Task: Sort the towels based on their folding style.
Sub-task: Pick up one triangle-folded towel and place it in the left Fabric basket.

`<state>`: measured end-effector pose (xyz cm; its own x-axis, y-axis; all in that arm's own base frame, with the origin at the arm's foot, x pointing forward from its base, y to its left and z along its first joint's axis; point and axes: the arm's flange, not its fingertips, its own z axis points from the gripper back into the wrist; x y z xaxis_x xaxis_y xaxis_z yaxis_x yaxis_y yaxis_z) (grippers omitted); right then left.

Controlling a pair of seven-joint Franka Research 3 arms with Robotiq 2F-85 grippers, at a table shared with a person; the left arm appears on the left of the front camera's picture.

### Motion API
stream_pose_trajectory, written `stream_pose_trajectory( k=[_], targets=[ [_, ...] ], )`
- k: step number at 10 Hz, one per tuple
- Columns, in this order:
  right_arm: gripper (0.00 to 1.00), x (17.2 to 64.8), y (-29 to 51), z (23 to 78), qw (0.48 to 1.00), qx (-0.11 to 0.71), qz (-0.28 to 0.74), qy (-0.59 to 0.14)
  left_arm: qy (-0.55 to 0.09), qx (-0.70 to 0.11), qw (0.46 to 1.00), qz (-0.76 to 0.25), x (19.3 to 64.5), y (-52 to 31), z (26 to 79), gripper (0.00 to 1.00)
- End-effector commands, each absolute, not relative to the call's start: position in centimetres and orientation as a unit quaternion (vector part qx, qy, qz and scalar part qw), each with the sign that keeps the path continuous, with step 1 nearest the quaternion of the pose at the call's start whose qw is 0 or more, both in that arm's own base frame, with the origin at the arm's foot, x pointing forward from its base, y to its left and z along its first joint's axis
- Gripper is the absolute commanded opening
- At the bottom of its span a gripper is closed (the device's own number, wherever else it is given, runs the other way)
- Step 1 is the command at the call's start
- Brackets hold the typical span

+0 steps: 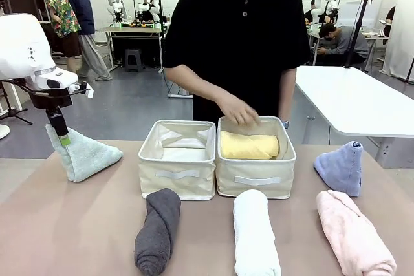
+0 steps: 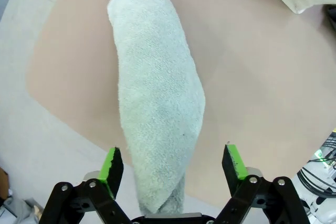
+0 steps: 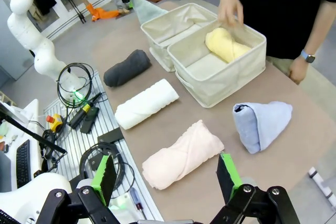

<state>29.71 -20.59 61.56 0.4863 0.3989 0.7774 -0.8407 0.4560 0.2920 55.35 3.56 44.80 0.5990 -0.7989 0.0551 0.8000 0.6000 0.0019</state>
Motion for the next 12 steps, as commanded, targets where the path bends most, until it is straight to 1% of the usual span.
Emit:
stream_pose_trajectory(
  k=[1,2,3,4,6,7,8,10,11,12],
  targets=[
    [1.00,29.8,-20.6,61.7,0.781,0.351,0.396,-0.333,-0.012,-0.003,0.893,-0.450,55.7,3.9,45.3,0.46],
    [1.00,29.8,-20.6,61.7,0.781,0.351,0.396,-0.333,-0.011,-0.001,0.893,-0.451,55.7,3.9,45.3,0.00],
    [1.00,29.8,-20.6,61.7,0.781,0.351,0.396,-0.333,-0.012,0.004,0.892,-0.451,55.7,3.9,45.3,0.42],
    [1.00,29.8,-20.6,61.7,0.781,0.351,0.396,-0.333,-0.012,0.006,0.893,-0.451,55.7,4.0,45.3,0.00],
    [1.00,29.8,-20.6,61.7,0.781,0.351,0.396,-0.333,-0.011,0.010,0.893,-0.449,55.7,3.9,45.3,0.00],
    [1.00,29.8,-20.6,61.7,0.781,0.351,0.396,-0.333,-0.012,0.011,0.894,-0.448,55.7,3.9,45.3,0.02],
    [1.00,29.8,-20.6,61.7,0.781,0.351,0.396,-0.333,-0.013,0.013,0.894,-0.448,55.7,3.9,45.4,0.00],
    [1.00,29.8,-20.6,61.7,0.781,0.351,0.396,-0.333,-0.012,0.015,0.894,-0.447,55.6,3.6,46.2,0.00],
    [1.00,29.8,-20.6,61.7,0.781,0.351,0.396,-0.333,-0.017,0.011,0.901,-0.433,55.1,2.9,48.2,0.00],
    [1.00,29.8,-20.6,61.7,0.781,0.351,0.396,-0.333,-0.009,0.030,0.889,-0.457,53.5,1.8,52.2,0.00]
  ],
)
